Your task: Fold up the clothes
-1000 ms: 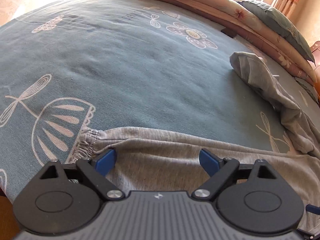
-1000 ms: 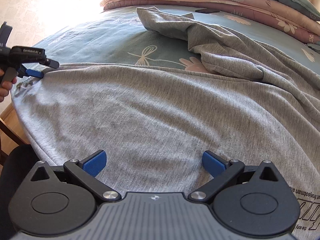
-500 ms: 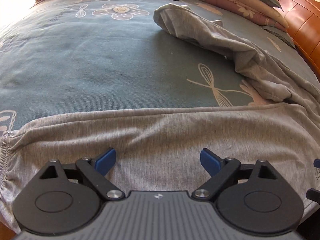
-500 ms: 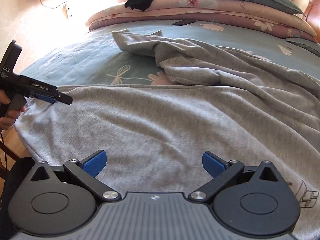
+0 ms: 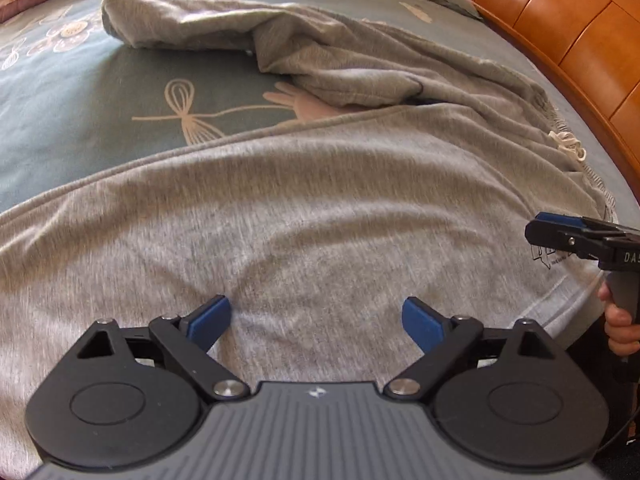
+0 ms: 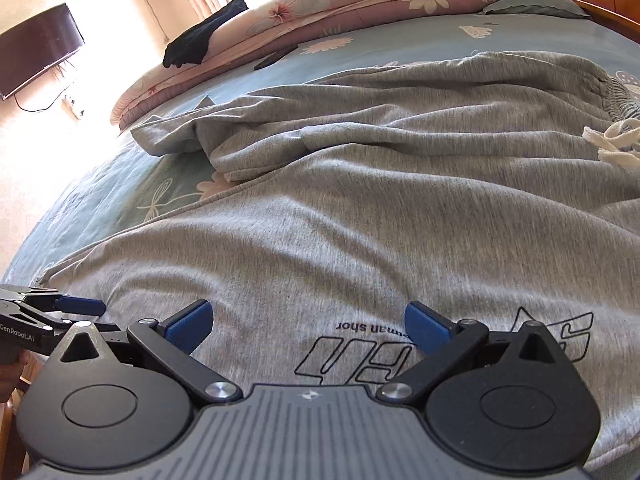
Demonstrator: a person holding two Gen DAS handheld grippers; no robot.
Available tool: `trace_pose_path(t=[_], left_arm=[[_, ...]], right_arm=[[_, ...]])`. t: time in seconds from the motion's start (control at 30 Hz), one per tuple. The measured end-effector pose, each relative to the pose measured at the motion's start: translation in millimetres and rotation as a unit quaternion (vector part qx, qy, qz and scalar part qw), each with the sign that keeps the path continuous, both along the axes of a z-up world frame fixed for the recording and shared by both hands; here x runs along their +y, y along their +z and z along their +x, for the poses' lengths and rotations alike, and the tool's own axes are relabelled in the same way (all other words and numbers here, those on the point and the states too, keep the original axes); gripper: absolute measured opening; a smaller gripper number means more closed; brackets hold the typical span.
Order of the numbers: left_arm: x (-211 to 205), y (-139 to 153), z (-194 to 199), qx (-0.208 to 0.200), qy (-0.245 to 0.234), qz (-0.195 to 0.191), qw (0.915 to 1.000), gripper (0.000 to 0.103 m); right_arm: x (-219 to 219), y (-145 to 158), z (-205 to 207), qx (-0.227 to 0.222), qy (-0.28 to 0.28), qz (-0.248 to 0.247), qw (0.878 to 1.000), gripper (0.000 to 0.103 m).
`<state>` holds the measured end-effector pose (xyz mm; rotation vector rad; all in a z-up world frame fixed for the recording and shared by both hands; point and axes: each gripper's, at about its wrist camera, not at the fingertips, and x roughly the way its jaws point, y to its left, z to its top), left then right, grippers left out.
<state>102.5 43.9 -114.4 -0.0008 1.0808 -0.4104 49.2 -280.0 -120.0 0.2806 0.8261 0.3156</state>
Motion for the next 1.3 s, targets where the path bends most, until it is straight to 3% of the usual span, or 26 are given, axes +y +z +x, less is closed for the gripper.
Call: trace_pose_path(t=[0.13,0.27,0.3,0.37,0.47,0.5,0.67,0.8,0.87,1.07,1.13,1.23,1.3], left_arm=[[1,5,-8,0.022,0.023,0.021,0.9993,0.095],[-9,22,-20,-0.007,0.014,-0.001,0.9999,0.095],[-16,22,-22,-0.009,0.005,-0.005,0.9999,0.095],[-29,15,-26,-0.012,-0.009,0.009,0.9999,0.096],[-42,-3,-35,-0.002,-0.007,0.074,0.9972,0.095],[-45,-4,-44,-0.023,-0.019,0.088,0.9957,0.096],[-35,-4,-69,-0.025,-0.016,0.069,0.9972,0.100],[-31,-3,-75,-0.030,-0.021,0.075,0.9965,0.100],[-29,1,-70,-0.033,-0.013,0.063,0.9974,0.100],[-35,25,-32,-0.084,0.008,-0.002,0.9964,0.100],[-42,31,-15,-0.090,0.012,-0.033,0.9953,0.100],[-62,29,5,-0.087,0.010,-0.074,0.9934,0.100],[-73,21,8,-0.076,0.008,-0.085,0.9934,0.100]], right_arm=[[-9,8,-11,0.017,0.008,0.016,1.000,0.103],[-22,14,-14,0.030,-0.002,0.104,0.994,0.103],[-19,13,-13,0.035,-0.002,0.105,0.994,0.103],[-10,12,-14,0.035,-0.011,0.060,0.998,0.103],[2,3,-21,0.034,-0.008,-0.006,0.999,0.103],[5,2,-26,0.028,-0.004,-0.019,0.999,0.103],[12,-5,-47,0.002,-0.004,-0.050,0.999,0.103],[25,-8,-52,-0.010,0.009,-0.101,0.995,0.103],[32,-10,-53,-0.016,0.014,-0.128,0.992,0.103],[26,-9,-57,-0.030,-0.002,-0.110,0.993,0.103],[21,-4,-56,-0.022,-0.005,-0.095,0.995,0.103],[-1,7,-55,-0.036,-0.025,-0.035,0.998,0.103],[-17,11,-53,-0.041,-0.047,-0.014,0.998,0.103]])
